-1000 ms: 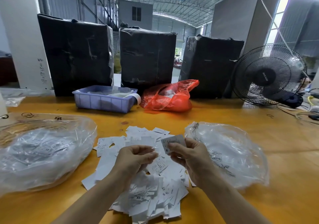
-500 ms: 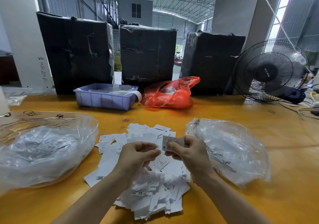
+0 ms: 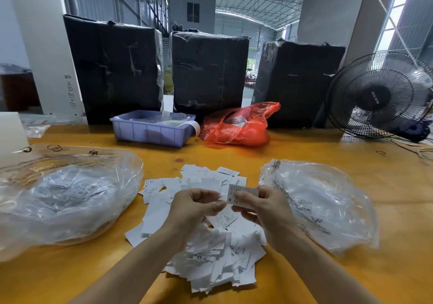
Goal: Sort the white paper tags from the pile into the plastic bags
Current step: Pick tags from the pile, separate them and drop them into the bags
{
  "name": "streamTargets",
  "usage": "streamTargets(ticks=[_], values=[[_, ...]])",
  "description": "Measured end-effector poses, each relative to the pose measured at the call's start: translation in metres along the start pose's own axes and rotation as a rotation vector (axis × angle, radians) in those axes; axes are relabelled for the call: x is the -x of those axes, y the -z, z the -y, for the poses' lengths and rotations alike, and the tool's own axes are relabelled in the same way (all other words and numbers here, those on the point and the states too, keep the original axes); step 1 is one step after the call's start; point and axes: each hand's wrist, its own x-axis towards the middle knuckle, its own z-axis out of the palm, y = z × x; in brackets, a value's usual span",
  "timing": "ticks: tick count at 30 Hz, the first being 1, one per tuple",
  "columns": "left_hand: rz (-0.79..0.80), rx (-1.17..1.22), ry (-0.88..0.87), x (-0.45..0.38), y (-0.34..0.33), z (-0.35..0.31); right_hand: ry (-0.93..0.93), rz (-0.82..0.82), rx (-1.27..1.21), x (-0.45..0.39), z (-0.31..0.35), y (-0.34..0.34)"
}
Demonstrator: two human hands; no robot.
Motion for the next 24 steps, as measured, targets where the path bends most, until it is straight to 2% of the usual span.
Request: streamTargets(ticks=[12, 18, 24], values=[[0.01, 0.048, 0.008, 0.0024, -0.0034, -0.0014, 0.091, -0.004, 0.066, 0.003, -0.0038, -0.0022], [-0.024, 0.074, 0.025, 0.0001, -0.0015, 0.0003, 0.062, 0.074, 0.169, 0.0035, -0.005, -0.004], [0.002, 0.081, 0.014, 0.0006, -0.0018, 0.0004, 0.044, 0.134, 0.156, 0.0028, -0.0041, -0.001]])
